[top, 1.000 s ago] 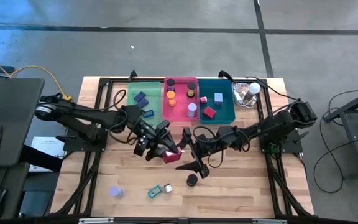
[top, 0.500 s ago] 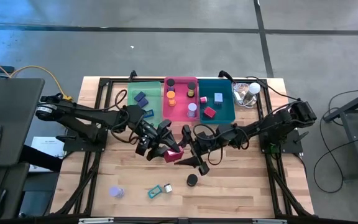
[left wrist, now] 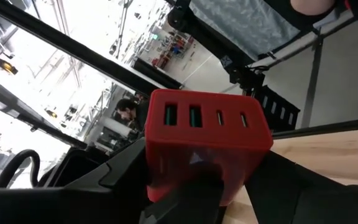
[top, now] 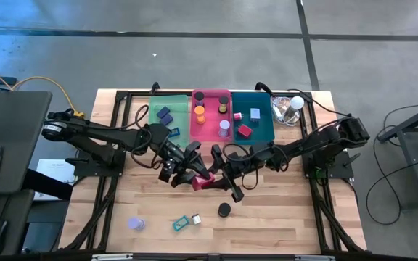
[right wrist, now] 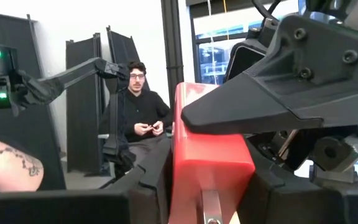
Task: Pick & Place Office items
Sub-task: Put the red charger adapter into the blue bin, then put the red hourglass into the pink bin
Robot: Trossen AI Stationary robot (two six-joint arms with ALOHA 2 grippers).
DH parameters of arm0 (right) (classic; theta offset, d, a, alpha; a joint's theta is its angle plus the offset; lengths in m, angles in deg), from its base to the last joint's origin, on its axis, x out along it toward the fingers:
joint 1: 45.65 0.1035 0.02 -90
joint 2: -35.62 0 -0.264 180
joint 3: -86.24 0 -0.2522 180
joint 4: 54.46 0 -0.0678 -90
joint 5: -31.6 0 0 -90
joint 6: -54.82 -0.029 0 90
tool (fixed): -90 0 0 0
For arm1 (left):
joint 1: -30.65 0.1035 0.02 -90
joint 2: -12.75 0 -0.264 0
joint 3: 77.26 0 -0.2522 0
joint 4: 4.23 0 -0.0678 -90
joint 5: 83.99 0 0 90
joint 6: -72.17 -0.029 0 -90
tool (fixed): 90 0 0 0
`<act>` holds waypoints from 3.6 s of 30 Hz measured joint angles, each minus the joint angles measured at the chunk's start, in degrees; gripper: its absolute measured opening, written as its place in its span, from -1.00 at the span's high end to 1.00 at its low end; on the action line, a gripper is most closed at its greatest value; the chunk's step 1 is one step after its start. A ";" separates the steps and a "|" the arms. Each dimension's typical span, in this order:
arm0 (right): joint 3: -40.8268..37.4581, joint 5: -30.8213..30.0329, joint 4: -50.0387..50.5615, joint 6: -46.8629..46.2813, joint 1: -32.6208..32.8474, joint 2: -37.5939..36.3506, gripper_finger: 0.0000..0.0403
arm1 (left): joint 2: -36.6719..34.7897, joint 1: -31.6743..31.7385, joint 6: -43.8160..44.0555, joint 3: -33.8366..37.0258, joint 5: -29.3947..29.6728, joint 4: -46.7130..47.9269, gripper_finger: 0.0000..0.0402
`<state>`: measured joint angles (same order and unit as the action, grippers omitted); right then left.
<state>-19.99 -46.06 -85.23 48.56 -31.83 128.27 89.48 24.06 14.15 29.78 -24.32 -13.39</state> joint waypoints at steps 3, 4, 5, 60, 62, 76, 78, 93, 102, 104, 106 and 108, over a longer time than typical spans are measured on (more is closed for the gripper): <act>0.07 -0.08 1.01 0.79 0.02 -0.12 0.44 | 0.00 0.00 0.77 0.05 0.21 0.00 -0.11; 0.07 -0.15 1.54 1.06 0.04 -0.16 0.44 | 0.00 -0.02 1.62 0.09 0.30 -0.01 -0.13; 0.07 -0.16 2.15 1.20 0.07 -0.21 0.44 | 0.00 -0.28 3.70 0.12 0.64 -0.24 -0.14; -0.15 -40.11 87.90 -10.24 -33.33 -17.75 0.46 | -14.43 3.32 59.58 1.08 22.05 48.86 -0.44; -0.13 -36.99 85.53 -8.70 -36.54 -15.22 0.46 | -14.43 3.32 60.42 1.75 21.35 49.03 -0.44; -0.07 -28.88 69.80 -2.72 -45.57 6.32 0.46 | -12.83 3.32 65.35 5.04 20.85 50.50 -0.44; -0.07 -29.13 68.05 -2.72 -45.64 7.94 0.46 | -12.54 3.30 65.38 5.35 20.85 50.00 -0.44; -0.05 -35.14 68.18 -6.13 -44.37 6.18 -0.90 | -10.41 3.30 65.36 6.23 21.01 50.15 -0.44; -0.04 -37.77 71.29 -6.00 -38.64 -7.40 -0.78 | -10.05 3.30 69.47 6.19 19.06 51.20 -0.44; -0.04 -37.65 72.64 -6.16 -36.45 -11.02 -0.76 | -10.05 3.28 70.13 6.19 16.51 51.58 -0.44; -0.04 -37.32 74.60 -6.97 -34.03 -14.57 -0.75 | -10.05 3.20 70.13 6.19 14.22 51.58 -0.44; -0.04 -37.22 75.93 -8.52 -31.22 -17.42 -0.75 | -10.05 2.65 70.13 6.19 13.06 51.60 -0.44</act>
<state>-20.03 -83.28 -9.30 40.04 -63.04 110.86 79.43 26.72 84.28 35.96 -11.26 38.21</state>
